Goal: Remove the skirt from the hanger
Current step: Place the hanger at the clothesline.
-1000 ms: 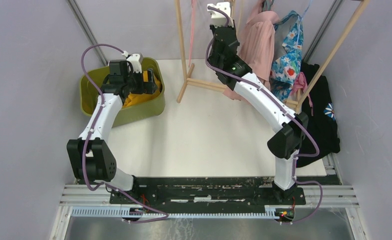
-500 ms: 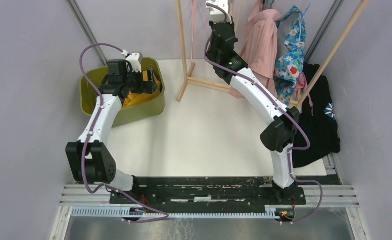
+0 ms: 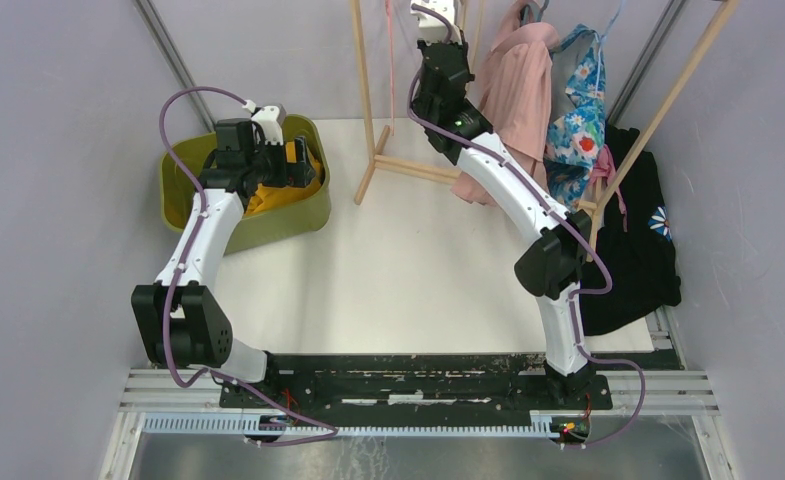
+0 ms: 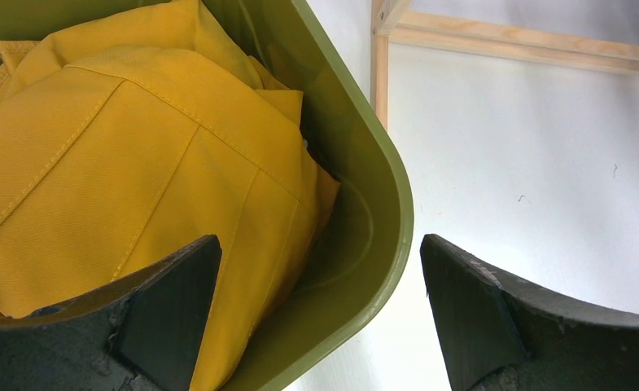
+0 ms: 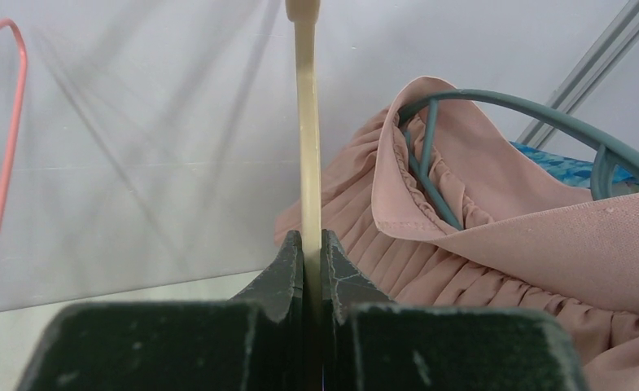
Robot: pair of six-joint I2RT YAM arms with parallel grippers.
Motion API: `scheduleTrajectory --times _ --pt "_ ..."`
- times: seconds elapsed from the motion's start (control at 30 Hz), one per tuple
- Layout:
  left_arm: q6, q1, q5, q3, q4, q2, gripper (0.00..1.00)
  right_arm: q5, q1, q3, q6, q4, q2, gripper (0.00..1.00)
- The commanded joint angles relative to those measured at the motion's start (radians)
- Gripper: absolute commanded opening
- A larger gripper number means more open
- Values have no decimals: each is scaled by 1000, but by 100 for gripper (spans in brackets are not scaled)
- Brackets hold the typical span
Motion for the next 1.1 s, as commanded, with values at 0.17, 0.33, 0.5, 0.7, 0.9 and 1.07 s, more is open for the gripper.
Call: scheduleTrajectory --times 0.17,0.33,0.5,0.7,0.9,1.07 --pt "27 -4 7 28 35 -6 99 -108 -36 29 89 -97 0 6" --pt "22 -3 14 25 38 -7 99 -155 -20 26 109 -136 -7 2" --pt "22 -3 12 9 41 -20 99 -194 -7 31 139 -175 -3 1" --pt "27 -3 6 2 40 -33 99 -185 10 38 133 -165 3 6" --pt "27 -4 8 -2 41 -35 99 -100 11 4 70 -99 -11 23" --pt "27 -3 10 -1 41 -35 99 -60 11 -9 80 -94 -27 31"
